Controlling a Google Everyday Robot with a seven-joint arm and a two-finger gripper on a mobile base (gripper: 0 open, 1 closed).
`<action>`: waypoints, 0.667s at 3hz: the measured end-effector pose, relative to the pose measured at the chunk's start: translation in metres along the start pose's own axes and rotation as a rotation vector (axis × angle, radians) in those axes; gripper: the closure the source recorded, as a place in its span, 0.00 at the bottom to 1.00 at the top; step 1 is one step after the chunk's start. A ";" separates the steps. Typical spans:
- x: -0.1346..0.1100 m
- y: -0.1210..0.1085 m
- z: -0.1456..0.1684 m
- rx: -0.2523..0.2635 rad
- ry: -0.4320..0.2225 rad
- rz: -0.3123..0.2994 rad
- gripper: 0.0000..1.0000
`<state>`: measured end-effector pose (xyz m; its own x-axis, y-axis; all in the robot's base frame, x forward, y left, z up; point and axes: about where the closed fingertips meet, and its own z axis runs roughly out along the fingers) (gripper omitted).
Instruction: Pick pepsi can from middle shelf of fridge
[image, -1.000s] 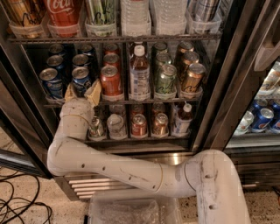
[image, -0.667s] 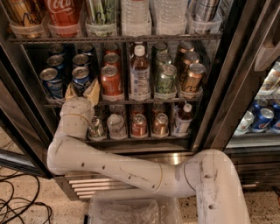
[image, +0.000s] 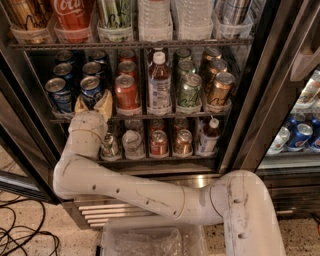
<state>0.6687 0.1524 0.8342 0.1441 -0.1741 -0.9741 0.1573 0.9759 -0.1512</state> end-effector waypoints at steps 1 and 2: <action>-0.014 -0.003 -0.006 -0.063 -0.067 0.010 1.00; -0.050 -0.004 -0.024 -0.136 -0.174 0.012 1.00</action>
Offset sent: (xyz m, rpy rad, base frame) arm -0.0656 0.0182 0.0859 -0.0688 -0.2618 0.2681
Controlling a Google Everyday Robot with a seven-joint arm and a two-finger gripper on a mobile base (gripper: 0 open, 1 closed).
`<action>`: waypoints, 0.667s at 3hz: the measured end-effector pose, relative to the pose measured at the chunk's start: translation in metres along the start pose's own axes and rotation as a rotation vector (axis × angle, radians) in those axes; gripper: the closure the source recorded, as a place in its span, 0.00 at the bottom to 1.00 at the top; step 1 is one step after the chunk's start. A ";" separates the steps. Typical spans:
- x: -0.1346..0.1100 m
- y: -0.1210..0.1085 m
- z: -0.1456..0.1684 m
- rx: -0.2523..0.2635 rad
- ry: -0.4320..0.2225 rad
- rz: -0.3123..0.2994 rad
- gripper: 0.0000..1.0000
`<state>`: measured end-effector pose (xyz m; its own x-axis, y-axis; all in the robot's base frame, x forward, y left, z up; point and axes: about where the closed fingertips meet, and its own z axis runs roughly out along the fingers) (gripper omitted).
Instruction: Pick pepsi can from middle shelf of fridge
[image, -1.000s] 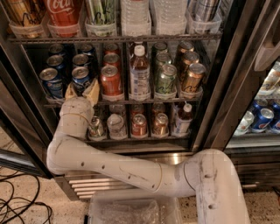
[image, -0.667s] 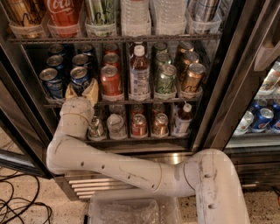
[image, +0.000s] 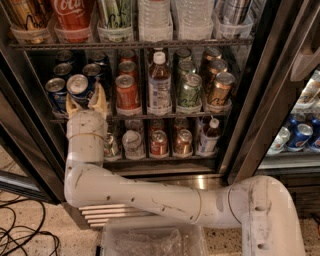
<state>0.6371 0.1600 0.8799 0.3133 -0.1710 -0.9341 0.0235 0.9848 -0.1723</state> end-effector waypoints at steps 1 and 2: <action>-0.035 -0.001 -0.013 -0.034 -0.067 0.007 1.00; -0.057 -0.002 -0.036 -0.072 -0.049 0.006 1.00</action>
Offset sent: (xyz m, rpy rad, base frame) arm -0.0905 0.0138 0.0433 -0.0371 0.0500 0.1311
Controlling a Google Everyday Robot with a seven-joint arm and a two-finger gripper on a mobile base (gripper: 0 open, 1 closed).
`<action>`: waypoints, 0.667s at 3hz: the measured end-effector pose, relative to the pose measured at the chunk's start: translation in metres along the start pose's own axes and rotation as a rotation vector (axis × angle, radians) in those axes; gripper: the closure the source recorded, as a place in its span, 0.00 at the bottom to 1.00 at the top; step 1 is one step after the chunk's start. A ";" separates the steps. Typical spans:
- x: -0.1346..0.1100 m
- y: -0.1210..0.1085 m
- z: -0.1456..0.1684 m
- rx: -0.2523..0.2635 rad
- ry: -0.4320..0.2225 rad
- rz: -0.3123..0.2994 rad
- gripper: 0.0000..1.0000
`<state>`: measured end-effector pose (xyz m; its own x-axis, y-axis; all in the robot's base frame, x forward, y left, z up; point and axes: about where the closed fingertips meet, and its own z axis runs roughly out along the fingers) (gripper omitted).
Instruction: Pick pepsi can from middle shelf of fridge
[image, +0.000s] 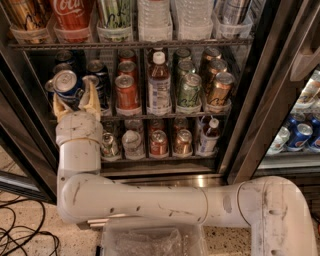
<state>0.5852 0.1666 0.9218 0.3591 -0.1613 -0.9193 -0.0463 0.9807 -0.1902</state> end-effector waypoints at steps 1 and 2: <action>0.001 -0.003 -0.041 -0.038 0.085 -0.020 1.00; 0.016 -0.010 -0.089 -0.064 0.181 -0.049 1.00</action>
Offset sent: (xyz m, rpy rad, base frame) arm -0.1288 -0.0539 -0.0908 -0.1225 0.3302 -0.0433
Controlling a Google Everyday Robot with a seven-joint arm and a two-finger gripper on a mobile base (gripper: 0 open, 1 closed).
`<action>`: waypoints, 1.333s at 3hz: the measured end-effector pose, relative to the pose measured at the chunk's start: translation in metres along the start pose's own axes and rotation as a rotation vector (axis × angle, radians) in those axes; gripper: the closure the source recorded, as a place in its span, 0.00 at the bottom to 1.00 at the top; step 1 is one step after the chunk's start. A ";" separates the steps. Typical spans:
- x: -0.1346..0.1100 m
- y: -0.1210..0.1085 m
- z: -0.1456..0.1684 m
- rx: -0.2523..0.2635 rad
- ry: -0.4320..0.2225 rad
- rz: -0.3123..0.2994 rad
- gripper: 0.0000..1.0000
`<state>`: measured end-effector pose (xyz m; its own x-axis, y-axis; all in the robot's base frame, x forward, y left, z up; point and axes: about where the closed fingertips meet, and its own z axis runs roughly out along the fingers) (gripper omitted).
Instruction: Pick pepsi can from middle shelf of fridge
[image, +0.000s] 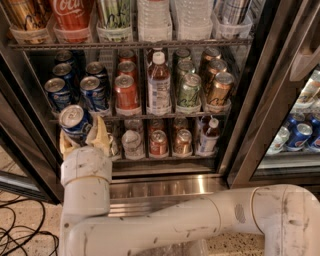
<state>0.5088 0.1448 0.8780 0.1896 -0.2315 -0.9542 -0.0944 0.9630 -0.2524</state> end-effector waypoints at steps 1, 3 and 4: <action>0.005 0.007 -0.039 -0.051 -0.001 -0.035 1.00; 0.009 -0.015 -0.085 -0.095 -0.063 -0.110 1.00; -0.001 -0.057 -0.078 -0.131 -0.043 -0.144 1.00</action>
Offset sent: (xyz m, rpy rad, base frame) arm -0.0843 -0.0819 -0.0531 -0.0880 0.0282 -0.1662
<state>0.4377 0.0792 0.8807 0.2518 -0.3563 -0.8998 -0.1894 0.8936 -0.4069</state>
